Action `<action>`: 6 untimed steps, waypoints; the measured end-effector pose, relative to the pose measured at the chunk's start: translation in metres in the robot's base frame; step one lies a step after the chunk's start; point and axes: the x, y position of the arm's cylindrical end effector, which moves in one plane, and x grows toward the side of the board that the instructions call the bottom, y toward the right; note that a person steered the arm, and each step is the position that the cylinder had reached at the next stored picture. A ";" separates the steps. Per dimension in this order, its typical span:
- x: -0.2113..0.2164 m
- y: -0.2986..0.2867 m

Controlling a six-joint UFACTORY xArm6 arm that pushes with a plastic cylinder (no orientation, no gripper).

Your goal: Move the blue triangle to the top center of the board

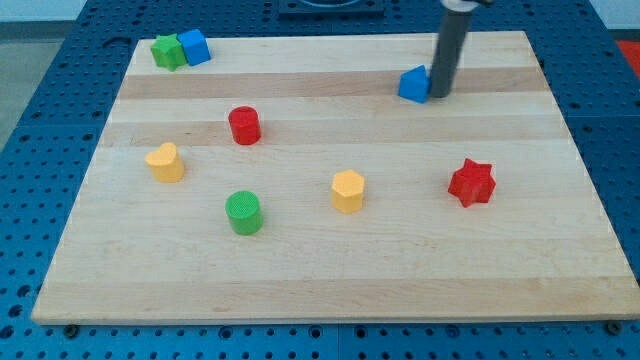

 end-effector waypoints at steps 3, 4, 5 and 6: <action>-0.008 -0.164; -0.009 -0.166; -0.008 -0.117; -0.013 -0.074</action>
